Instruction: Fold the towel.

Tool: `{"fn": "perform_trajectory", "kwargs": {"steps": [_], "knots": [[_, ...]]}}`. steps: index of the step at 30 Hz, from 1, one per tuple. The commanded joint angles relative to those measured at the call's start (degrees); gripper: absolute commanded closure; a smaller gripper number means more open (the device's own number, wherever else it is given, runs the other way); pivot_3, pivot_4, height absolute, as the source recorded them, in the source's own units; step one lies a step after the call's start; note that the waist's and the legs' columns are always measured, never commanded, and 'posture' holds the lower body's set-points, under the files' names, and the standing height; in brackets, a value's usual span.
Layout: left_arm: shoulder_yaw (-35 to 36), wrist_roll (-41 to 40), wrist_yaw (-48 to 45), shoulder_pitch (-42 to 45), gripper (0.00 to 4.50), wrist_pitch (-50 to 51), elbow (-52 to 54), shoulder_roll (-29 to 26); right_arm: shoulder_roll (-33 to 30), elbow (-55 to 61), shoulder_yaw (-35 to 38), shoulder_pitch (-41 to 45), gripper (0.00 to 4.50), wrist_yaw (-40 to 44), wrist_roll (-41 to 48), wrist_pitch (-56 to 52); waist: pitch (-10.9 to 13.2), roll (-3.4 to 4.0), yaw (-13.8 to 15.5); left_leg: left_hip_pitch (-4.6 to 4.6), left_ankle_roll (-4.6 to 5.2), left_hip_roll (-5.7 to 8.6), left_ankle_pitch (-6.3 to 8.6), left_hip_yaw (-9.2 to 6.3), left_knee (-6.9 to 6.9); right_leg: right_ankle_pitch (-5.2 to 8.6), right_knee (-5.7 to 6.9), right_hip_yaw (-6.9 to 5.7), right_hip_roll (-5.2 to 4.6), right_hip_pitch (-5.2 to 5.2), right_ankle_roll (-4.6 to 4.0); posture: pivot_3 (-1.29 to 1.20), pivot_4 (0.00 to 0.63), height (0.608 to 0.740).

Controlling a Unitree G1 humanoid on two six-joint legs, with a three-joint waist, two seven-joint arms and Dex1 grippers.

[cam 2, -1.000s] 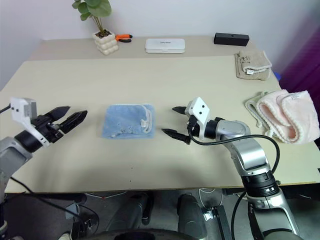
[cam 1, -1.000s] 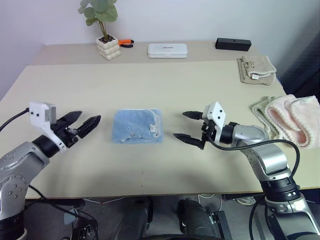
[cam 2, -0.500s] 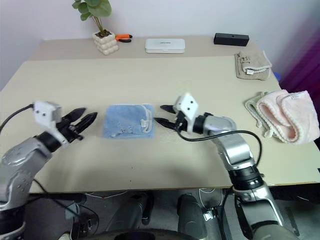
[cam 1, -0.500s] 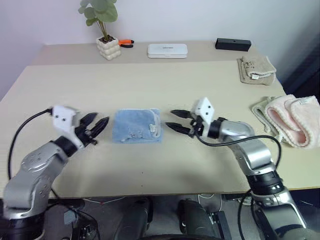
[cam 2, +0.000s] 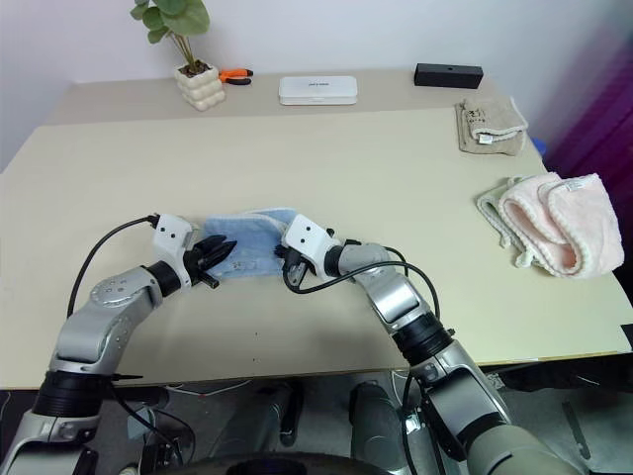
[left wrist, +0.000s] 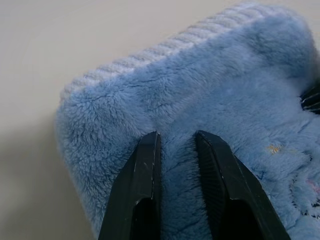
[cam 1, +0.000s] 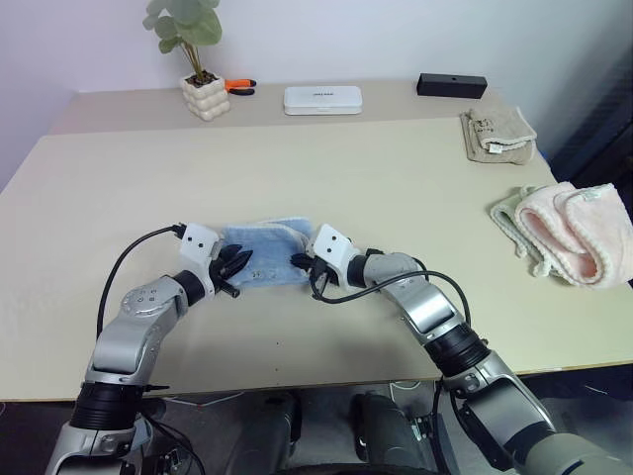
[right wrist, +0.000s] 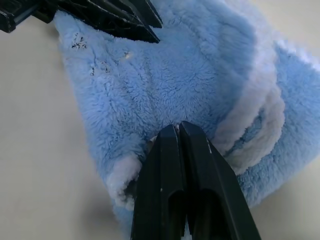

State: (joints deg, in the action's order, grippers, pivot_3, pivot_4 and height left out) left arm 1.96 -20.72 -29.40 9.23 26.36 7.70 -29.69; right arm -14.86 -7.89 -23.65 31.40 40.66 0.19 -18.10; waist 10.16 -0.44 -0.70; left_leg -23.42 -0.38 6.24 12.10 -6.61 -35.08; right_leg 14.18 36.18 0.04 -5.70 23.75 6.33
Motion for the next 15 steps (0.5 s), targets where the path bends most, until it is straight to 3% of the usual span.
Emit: {"fn": "perform_trajectory", "kwargs": {"steps": [1, 4, 8, 11, 15], "knots": [[5.44, -2.79, 0.32, -1.68, 3.37, -2.14, 3.88, 1.43, -1.26, 3.90, 3.36, -0.61, 4.44, 0.04, 0.97, 1.01, 0.00, 0.00, 0.00, 0.00, 0.00, 0.00, 0.00, 0.00, 0.00, 0.00, 0.00, 0.00, 0.00, 0.00, 0.00, 0.00, 0.150, 0.740], [12.02, -7.69, 3.09, -1.98, 3.37, 0.01, 7.71, 3.19, -2.55, 7.67, 7.27, -0.34, 3.63, 1.50, 4.21, -0.18, 0.02, -0.02, 0.05, -0.02, 0.00, -0.01, 0.00, -0.01, -0.02, 0.00, 0.00, 0.00, 0.00, 0.01, 0.00, 0.00, 0.150, 0.740], [18.01, -11.78, 5.36, -4.83, 3.37, 4.50, 11.57, 2.73, -6.75, 12.01, 8.91, -1.58, 1.65, 4.38, 4.93, 0.10, 0.02, -0.02, -0.04, -0.02, 0.00, -0.02, 0.01, -0.02, -0.03, 0.00, -0.02, -0.01, -0.01, -0.02, 0.01, 0.00, 0.150, 0.740], [21.60, -16.77, 8.24, -6.53, 2.51, 10.72, 13.17, 3.34, -8.82, 15.24, 9.22, -3.09, 0.12, 6.48, 5.91, 0.36, 0.02, -0.02, -0.07, -0.01, -0.01, -0.04, 0.02, -0.01, 0.00, 0.00, -0.02, -0.01, 0.01, -0.01, 0.01, 0.00, 0.150, 0.740], [22.94, -20.18, 10.32, -7.81, 0.52, 15.17, 13.61, 3.95, -9.81, 18.54, 9.40, -4.67, 0.00, 8.08, 7.26, 0.27, 0.02, -0.02, 0.02, -0.02, 0.00, -0.06, 0.02, -0.02, -0.05, 0.00, -0.01, -0.01, 0.02, -0.03, 0.01, 0.00, 0.150, 0.740]]}}
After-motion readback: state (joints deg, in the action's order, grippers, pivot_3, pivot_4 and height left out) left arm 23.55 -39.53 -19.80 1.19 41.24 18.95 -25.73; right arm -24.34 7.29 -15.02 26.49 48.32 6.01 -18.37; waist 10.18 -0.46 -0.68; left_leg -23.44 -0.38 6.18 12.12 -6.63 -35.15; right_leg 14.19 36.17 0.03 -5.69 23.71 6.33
